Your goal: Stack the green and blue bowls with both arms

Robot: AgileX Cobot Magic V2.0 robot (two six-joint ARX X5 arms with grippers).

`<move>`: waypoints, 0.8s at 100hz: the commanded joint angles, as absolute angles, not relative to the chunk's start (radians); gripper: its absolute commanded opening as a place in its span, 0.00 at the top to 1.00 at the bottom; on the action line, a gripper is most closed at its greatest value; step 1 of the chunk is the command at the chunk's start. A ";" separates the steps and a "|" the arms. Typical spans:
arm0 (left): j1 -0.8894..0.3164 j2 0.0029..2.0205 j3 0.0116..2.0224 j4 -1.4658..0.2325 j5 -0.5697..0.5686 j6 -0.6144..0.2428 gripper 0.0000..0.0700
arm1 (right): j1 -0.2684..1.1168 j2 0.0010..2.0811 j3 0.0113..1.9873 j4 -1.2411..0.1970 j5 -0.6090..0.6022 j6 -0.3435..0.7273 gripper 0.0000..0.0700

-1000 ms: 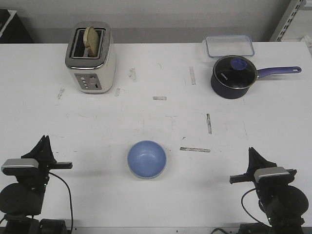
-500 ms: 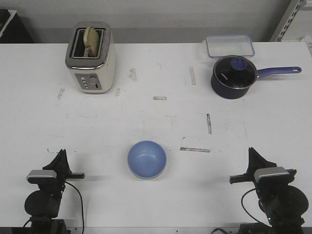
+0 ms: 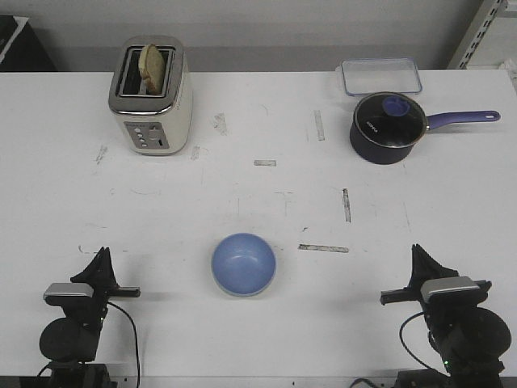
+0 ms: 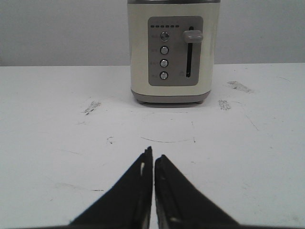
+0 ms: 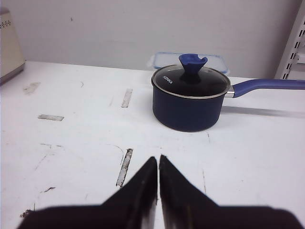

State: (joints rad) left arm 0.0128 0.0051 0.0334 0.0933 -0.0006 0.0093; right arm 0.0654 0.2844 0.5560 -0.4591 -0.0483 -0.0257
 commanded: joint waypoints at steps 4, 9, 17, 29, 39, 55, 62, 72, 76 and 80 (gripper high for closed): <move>0.013 0.003 0.012 0.106 0.001 0.007 1.00 | 0.067 0.289 0.557 -0.449 -0.045 -0.016 1.00; 0.013 0.003 0.012 0.106 0.001 0.007 1.00 | 0.067 0.289 0.558 -0.449 -0.045 -0.016 1.00; 0.013 0.003 0.012 0.106 0.001 0.007 1.00 | 0.067 0.289 0.557 -0.449 -0.045 -0.016 1.00; 0.013 0.003 0.012 0.106 0.001 0.007 1.00 | 0.067 0.289 0.558 -0.449 -0.045 -0.016 1.00; 0.013 0.003 0.012 0.106 0.001 0.007 1.00 | 0.067 0.289 0.557 -0.449 -0.045 -0.016 1.00; 0.013 0.003 0.012 0.106 0.001 0.007 1.00 | 0.065 0.289 0.557 -0.449 -0.044 -0.018 1.00; 0.013 0.003 0.012 0.106 0.001 0.007 1.00 | 0.061 0.289 0.555 -0.439 -0.046 -0.029 1.00; 0.013 0.003 0.012 0.106 0.001 0.007 1.00 | 0.048 0.287 0.524 -0.384 -0.045 -0.023 1.00; 0.013 0.003 0.012 0.106 0.001 0.007 1.00 | 0.039 0.285 0.504 -0.353 -0.045 -0.023 1.00; 0.013 0.003 0.012 0.106 0.001 0.007 1.00 | 0.030 0.277 0.477 -0.321 -0.045 -0.024 1.00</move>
